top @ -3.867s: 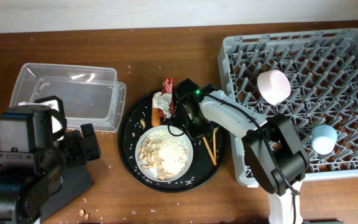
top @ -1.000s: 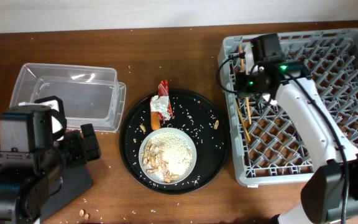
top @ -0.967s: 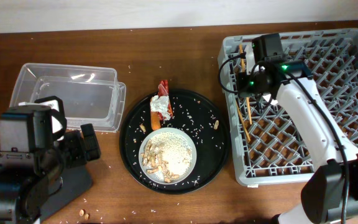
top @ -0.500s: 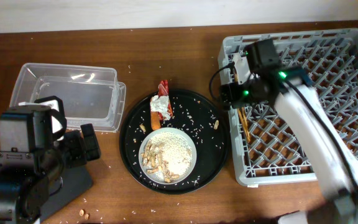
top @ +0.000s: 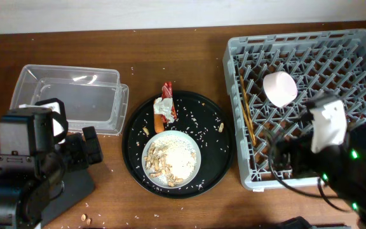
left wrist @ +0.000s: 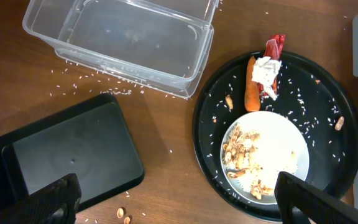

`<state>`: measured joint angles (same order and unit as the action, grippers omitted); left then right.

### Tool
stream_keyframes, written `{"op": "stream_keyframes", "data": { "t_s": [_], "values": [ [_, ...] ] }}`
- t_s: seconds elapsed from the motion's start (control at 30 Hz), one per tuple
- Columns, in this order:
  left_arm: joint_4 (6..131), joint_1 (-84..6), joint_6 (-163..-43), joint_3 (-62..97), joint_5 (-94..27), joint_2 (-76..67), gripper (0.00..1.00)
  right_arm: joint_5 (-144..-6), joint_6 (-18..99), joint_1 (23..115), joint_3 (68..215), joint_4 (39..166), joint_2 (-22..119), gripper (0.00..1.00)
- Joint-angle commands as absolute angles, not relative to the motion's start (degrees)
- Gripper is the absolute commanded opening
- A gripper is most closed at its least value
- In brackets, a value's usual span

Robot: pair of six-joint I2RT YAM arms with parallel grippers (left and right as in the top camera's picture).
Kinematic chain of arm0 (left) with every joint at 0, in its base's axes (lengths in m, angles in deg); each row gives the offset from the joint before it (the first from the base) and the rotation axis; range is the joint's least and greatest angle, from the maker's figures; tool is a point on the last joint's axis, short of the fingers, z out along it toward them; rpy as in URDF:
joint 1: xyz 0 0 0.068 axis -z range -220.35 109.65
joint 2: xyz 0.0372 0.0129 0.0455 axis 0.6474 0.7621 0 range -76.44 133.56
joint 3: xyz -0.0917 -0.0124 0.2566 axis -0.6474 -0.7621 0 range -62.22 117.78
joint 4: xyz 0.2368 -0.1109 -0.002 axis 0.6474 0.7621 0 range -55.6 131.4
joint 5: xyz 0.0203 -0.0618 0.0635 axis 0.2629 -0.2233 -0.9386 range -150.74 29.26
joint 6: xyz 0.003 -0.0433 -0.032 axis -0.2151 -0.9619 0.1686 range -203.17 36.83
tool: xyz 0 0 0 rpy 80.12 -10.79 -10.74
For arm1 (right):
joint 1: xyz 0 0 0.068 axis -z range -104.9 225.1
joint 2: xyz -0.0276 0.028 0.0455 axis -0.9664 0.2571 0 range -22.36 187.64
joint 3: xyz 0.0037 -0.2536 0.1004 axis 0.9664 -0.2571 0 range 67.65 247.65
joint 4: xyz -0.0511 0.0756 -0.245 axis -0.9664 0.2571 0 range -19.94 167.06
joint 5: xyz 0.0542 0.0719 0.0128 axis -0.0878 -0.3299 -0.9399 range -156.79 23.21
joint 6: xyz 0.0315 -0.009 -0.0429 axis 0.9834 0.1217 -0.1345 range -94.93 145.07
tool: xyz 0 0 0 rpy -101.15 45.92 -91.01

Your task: Sort waste into correct bins and load items into the dishwasher rack

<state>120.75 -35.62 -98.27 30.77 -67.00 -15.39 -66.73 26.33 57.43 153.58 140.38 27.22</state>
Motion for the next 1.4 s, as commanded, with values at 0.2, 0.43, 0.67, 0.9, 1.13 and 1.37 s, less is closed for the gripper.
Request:
{"op": "stream_keyframes", "data": {
  "t_s": [0.2,0.43,0.67,0.9,1.13,1.37],
  "values": [
    [120.64,-35.7,-98.99,30.92,-67.65,-15.67,0.99,-62.52,26.42,62.17,131.9,123.07,16.58,0.98],
    [120.61,-35.7,-98.99,30.92,-67.65,-15.67,0.99,-65.23,27.29,67.75,100.6,104.3,0.66,0.98],
    [120.64,-35.7,-98.99,30.92,-67.65,-15.67,0.99,-65.71,27.25,70.0,78.72,89.61,-15.29,0.98],
    [120.64,-35.7,-98.99,30.92,-67.65,-15.67,0.99,-65.47,27.22,69.91,69.63,76.82,-22.15,0.98],
    [120.64,-35.7,-98.99,30.92,-67.65,-15.67,0.99,-65.47,27.22,69.93,67.97,74.55,-22.13,0.98],
    [120.61,-35.7,-98.99,30.92,-67.65,-15.67,0.99,-65.47,27.22,69.93,67.97,74.55,-22.05,0.98]
  ]
}}
